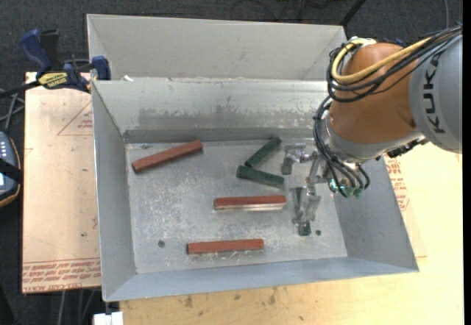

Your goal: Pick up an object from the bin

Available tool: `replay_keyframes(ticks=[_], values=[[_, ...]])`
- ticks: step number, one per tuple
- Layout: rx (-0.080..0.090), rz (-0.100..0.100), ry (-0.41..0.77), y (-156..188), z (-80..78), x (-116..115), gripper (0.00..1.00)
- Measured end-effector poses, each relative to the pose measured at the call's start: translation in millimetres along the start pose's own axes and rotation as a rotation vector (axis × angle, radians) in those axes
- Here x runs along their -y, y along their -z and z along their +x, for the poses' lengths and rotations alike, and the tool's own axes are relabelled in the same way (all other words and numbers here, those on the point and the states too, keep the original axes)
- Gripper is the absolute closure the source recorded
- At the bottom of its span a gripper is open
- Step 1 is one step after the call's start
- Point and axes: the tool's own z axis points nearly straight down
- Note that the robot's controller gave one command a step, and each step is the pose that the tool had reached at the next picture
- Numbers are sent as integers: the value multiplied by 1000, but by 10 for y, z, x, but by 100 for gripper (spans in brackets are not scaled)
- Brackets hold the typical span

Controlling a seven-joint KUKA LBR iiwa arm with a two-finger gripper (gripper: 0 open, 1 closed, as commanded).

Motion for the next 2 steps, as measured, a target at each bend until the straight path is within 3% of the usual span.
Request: replay_keyframes(ticks=[1,2], values=[[7,0,0,38,-16,0,0],[10,1,241,-1212,-499,-155,100]])
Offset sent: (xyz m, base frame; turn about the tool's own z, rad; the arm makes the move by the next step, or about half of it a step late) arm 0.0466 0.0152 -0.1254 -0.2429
